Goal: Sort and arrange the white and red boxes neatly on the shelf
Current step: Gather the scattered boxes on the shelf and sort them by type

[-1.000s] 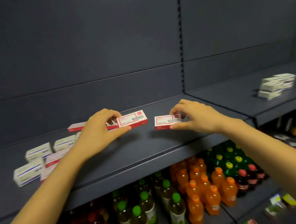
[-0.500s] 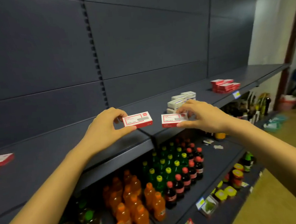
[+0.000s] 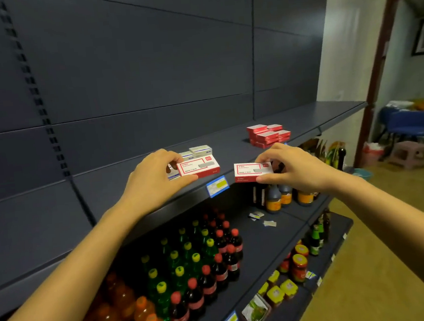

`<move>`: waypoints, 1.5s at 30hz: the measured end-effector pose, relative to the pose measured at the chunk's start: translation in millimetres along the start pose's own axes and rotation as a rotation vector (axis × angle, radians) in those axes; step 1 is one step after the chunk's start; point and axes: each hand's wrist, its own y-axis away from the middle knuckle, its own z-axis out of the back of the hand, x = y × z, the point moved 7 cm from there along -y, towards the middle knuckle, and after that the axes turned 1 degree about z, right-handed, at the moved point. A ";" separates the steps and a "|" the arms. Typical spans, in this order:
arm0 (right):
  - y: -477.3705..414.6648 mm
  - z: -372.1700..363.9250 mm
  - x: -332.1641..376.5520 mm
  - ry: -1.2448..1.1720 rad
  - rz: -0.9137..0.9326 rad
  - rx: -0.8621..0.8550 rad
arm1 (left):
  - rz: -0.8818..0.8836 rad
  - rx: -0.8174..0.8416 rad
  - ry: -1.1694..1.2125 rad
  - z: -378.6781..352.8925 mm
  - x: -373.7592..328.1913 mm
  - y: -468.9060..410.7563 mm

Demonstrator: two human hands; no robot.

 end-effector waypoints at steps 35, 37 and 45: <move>-225.3 -1.8 -342.5 -0.059 0.067 0.080 | 0.114 0.120 -0.089 -267.0 -57.9 -285.1; -236.8 -7.0 -347.3 -0.064 0.123 0.109 | 0.157 0.128 0.009 -269.3 -57.9 -285.9; -263.4 -23.1 -346.8 -0.052 0.351 0.184 | 0.288 -0.054 -0.095 -248.3 -70.3 -269.9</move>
